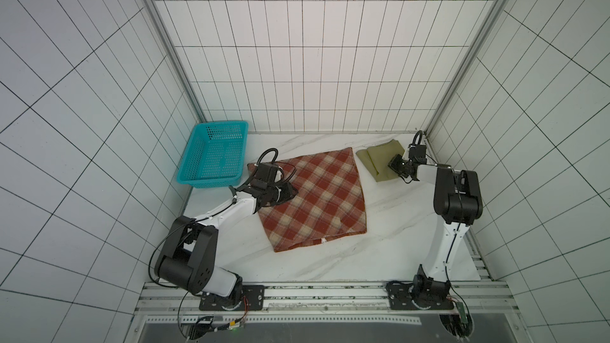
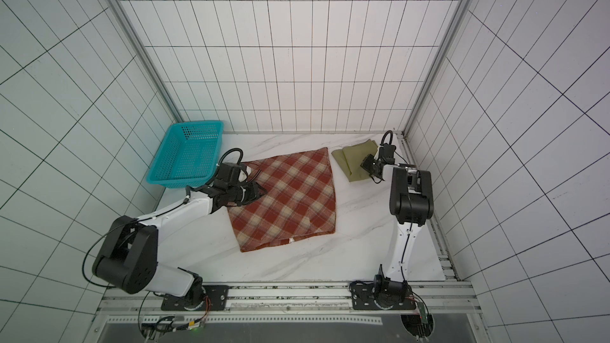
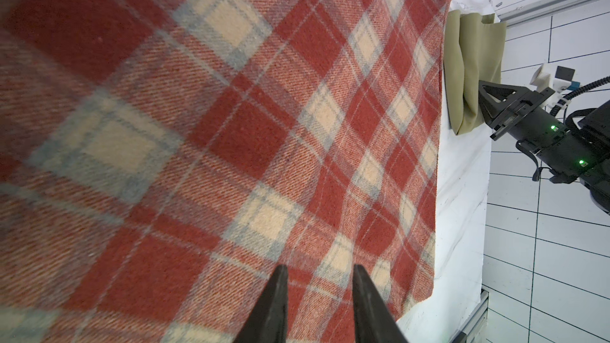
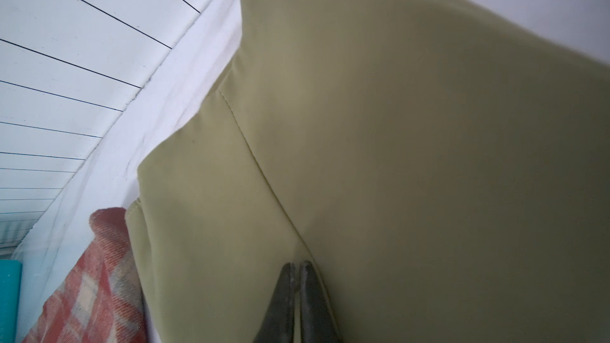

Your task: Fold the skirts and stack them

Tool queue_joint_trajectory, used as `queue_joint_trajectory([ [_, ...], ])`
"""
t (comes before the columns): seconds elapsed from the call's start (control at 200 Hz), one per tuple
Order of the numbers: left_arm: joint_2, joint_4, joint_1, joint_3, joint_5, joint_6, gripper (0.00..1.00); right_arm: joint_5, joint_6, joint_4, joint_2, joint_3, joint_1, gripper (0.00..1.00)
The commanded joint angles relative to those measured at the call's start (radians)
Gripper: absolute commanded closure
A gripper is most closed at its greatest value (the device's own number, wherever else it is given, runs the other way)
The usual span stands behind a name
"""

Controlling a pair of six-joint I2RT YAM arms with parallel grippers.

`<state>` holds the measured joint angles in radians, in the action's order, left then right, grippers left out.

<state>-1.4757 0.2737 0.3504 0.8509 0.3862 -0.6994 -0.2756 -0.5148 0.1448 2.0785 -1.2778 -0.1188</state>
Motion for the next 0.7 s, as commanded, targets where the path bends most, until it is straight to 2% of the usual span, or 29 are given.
queue_joint_trajectory([
  [0.0, 0.014, -0.004, -0.005, 0.010, -0.012, -0.002, 0.67, 0.023, 0.035, -0.004, -0.111, 0.022, 0.046, 0.91],
  [0.185, 0.014, -0.016, -0.005, 0.007, -0.006, -0.006, 0.68, 0.014, 0.063, -0.039, -0.130, -0.004, 0.123, 0.90],
  [0.47, 0.017, -0.016, -0.006, 0.001, -0.006, -0.005, 0.68, -0.024, 0.058, -0.063, 0.028, -0.127, 0.203, 0.90],
  [0.695, 0.009, -0.016, -0.013, -0.003, -0.007, -0.006, 0.68, -0.018, 0.038, -0.072, 0.120, -0.203, 0.220, 0.91],
])
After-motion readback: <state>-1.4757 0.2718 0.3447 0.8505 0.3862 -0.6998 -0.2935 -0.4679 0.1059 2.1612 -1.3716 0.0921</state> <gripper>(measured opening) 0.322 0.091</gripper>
